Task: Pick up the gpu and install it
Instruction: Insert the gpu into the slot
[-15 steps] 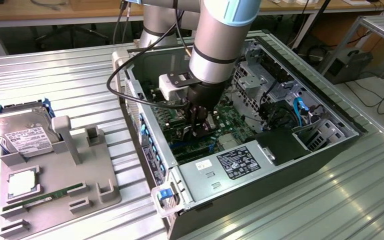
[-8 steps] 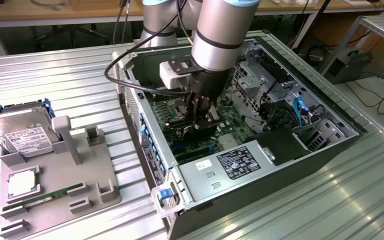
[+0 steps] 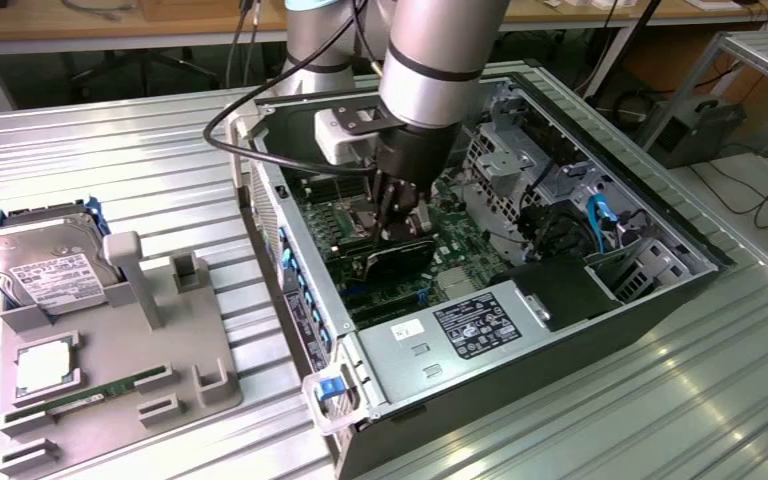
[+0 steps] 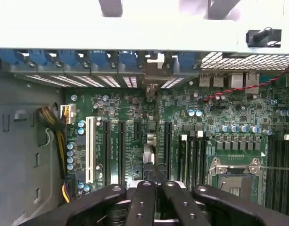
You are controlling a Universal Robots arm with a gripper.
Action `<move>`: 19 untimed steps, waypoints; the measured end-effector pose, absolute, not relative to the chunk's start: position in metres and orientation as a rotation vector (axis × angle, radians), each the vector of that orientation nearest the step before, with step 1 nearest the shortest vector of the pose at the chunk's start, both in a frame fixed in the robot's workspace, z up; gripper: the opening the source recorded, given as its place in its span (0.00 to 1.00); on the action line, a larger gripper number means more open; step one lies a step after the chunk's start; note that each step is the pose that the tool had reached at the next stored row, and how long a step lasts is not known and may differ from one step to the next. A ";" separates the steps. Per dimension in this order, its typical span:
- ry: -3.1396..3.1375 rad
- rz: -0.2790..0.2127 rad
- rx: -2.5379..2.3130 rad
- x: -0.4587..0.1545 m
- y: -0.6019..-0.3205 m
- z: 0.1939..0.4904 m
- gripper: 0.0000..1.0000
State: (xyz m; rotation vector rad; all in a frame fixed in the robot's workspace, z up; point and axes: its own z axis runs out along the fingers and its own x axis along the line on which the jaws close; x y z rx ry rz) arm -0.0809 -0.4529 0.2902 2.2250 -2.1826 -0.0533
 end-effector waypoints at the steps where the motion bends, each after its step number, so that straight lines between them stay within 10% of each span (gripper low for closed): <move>1: -2.183 -0.053 2.225 -0.082 -0.452 0.288 0.11; 19: -2.184 -0.050 2.226 -0.086 -0.446 0.272 0.11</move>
